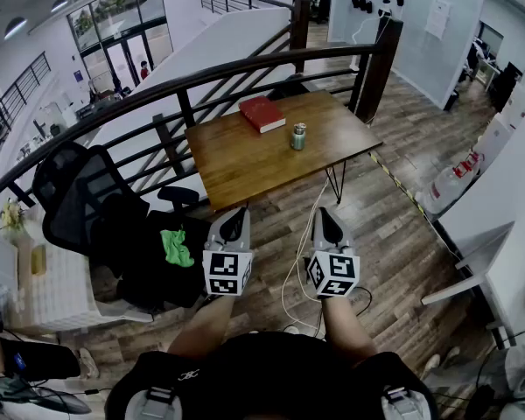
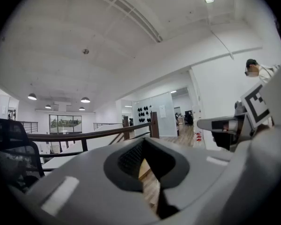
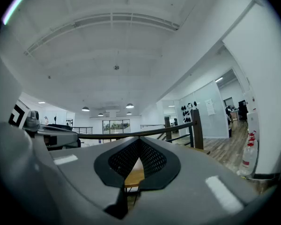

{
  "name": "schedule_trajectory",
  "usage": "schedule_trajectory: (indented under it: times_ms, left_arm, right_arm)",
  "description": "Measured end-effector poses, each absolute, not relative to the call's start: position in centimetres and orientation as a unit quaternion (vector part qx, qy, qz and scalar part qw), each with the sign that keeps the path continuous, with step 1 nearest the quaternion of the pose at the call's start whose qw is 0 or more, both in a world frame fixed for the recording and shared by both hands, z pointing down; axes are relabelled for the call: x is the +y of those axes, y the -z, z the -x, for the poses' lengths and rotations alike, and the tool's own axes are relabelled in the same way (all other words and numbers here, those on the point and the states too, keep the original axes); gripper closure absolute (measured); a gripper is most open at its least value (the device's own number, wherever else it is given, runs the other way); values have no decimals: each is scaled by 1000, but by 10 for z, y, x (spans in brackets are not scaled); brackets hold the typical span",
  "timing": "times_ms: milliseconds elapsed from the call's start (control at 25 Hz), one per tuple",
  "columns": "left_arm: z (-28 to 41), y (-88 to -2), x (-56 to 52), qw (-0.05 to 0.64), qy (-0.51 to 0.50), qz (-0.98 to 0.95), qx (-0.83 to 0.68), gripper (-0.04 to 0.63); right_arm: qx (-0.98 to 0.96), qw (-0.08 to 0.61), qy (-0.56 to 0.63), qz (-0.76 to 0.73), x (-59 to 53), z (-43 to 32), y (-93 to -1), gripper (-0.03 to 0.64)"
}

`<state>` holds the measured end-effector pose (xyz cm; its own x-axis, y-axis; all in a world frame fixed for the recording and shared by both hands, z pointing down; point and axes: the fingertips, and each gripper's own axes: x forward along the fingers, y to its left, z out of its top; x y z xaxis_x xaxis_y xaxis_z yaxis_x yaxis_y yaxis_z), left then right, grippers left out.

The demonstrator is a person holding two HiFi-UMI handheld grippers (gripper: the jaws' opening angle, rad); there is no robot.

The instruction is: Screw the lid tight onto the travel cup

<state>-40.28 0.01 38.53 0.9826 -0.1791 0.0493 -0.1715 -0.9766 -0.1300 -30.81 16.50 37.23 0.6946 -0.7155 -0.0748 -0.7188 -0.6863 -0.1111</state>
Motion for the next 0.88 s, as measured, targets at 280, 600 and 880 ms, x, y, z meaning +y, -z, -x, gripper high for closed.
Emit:
schedule_trajectory:
  times_ms: [280,600,880]
  left_arm:
    - [402,-386,13,59,35,994,83,545]
    - [390,-385,31,57,34,995,80,545]
    - [363,-385,49,59,30,994,84,545]
  right_arm:
    - [393,85,-13,915,177,308,-372,615]
    - [396,88,-11,914,193,296,-372,615]
    - [414,87,-24,906,207,270,-368,615]
